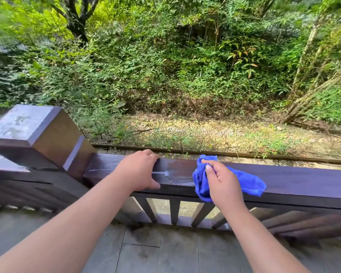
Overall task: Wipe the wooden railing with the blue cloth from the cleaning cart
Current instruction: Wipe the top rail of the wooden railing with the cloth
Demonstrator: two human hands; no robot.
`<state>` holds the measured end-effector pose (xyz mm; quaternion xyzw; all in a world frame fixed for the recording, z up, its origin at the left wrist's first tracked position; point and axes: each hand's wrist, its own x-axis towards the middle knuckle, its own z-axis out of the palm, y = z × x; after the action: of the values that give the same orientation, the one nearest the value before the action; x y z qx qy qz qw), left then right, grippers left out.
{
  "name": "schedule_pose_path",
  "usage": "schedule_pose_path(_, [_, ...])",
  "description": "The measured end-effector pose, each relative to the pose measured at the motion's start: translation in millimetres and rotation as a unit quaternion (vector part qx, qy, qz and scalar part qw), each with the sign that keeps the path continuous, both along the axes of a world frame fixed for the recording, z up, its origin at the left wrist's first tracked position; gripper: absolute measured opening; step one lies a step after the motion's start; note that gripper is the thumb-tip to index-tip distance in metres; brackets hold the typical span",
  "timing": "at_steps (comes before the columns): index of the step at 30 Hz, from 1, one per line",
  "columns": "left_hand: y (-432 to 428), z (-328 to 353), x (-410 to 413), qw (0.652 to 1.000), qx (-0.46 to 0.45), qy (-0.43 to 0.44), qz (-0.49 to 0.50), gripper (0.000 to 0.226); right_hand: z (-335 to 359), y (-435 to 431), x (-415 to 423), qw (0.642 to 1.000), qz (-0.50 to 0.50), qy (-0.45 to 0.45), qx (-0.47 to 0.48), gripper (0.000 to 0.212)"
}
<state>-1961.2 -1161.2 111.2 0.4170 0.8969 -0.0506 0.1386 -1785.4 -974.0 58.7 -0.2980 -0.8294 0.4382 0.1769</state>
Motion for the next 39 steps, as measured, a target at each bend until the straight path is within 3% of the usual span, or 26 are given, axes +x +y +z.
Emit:
schedule_pose_path(4, [-3.9, 0.3, -9.9, 0.999, -0.018, -0.015, -0.028, 0.098, -3.7, -15.1, -12.6, 0.997, 0.043, -0.054, 0.025, 0.030])
schedule_pose_path(9, [-18.4, -0.4, -29.7, 0.998, -0.035, 0.010, -0.052, 0.092, -0.9, -64.4, -54.6, 0.985, 0.133, -0.053, 0.096, 0.031])
schedule_pose_path(15, [-48.1, -3.7, -62.6, 0.997, -0.040, 0.018, -0.063, 0.068, 3.0, -130.0, -114.2, 0.951, 0.218, -0.109, 0.188, 0.031])
schedule_pose_path(19, [-54.6, -5.6, -68.1, 0.997, -0.029, 0.015, -0.067, 0.076, 4.4, -124.3, -99.1, 0.938, 0.251, -0.097, 0.217, 0.031])
schedule_pose_path(29, [-68.7, -7.6, -63.0, 0.998, -0.003, 0.029, -0.061, 0.091, -8.0, -110.0, -74.3, 0.970, 0.125, -0.106, 0.179, 0.023])
schedule_pose_path(34, [-106.0, -9.2, -56.9, 0.996, 0.085, 0.029, -0.025, 0.107, -7.0, -145.6, -99.3, 0.962, 0.158, -0.112, 0.194, 0.027])
schedule_pose_path(37, [-135.3, -7.4, -43.6, 0.988, 0.152, 0.011, 0.018, 0.094, -2.8, -172.0, -120.4, 0.954, 0.195, -0.106, 0.201, 0.028])
schedule_pose_path(39, [-155.9, -8.1, -32.0, 0.978, 0.205, 0.026, 0.034, 0.073, -1.7, -188.5, -134.7, 0.950, 0.217, -0.102, 0.201, 0.030])
